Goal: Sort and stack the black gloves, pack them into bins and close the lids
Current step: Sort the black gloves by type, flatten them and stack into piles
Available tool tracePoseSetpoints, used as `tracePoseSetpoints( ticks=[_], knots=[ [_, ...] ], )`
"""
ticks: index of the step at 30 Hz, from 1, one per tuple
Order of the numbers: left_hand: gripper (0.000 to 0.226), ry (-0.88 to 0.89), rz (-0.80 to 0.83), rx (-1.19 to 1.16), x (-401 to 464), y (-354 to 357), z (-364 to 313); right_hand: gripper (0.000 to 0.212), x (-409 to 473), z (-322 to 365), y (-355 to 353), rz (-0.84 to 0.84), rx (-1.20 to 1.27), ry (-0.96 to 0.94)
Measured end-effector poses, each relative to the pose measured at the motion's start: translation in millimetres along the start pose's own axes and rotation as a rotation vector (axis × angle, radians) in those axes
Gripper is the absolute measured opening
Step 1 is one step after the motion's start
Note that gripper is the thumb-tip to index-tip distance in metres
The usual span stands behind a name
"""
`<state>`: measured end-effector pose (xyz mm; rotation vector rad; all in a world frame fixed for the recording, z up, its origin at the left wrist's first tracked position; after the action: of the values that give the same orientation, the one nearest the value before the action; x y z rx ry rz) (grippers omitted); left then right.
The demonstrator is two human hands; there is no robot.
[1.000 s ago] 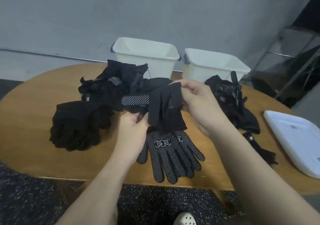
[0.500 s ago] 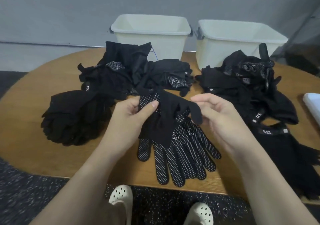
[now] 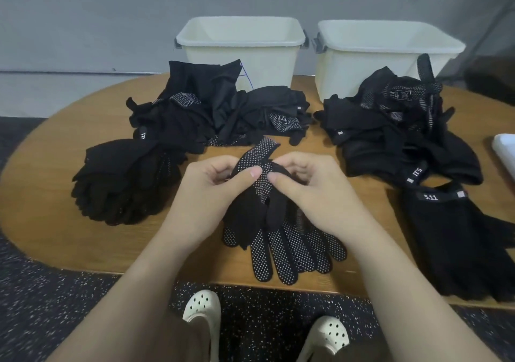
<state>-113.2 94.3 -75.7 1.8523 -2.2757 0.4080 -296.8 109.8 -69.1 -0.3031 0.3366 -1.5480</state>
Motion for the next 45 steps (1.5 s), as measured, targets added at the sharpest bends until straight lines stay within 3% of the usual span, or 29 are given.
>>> tracePoseSetpoints(
  ticks=[6,15,19,24,28,30,32,37,41,45],
  knots=[
    [0.024,-0.079,0.05,-0.127,-3,-4,0,0.011,4,1,-11,-0.127,0.217,0.024],
    [0.003,0.079,-0.315,-0.157,0,-13,-5,0.021,4,2,-16,-0.114,0.107,0.065],
    [0.016,0.119,-0.35,-0.165,2,-11,-10,0.017,4,2,-15,-0.221,0.093,-0.021],
    [0.018,0.14,-0.281,-0.194,3,-3,-16,0.046,1,8,-6,-0.075,-0.025,-0.154],
    [0.022,0.142,-0.277,-0.201,6,1,-15,0.02,5,6,-2,-0.094,0.044,-0.159],
    [0.038,0.089,-0.281,-0.288,7,3,-10,0.006,5,6,-3,-0.123,0.094,-0.185],
    [0.05,0.015,-0.24,-0.382,6,7,-4,0.01,5,6,-5,-0.151,0.154,-0.178],
    [0.012,0.065,-0.167,-0.174,1,19,-2,0.014,5,7,-7,-0.203,0.316,-0.14],
    [0.008,0.161,-0.253,-0.117,4,15,-14,0.015,4,7,-8,-0.32,0.201,-0.16],
    [0.018,0.172,-0.32,-0.143,10,8,-14,0.026,-5,15,-5,-0.487,-0.015,-0.38]
  ],
)
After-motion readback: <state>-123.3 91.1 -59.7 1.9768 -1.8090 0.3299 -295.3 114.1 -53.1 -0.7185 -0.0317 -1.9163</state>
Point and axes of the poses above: each hand's wrist, its own x-axis towards the middle knuckle, its own y-axis out of the palm, z = x × y, the point moved 2 cm from there along x, towards the middle knuckle, and after that the axes turned 12 degrees about y, right-handed, at the moved point
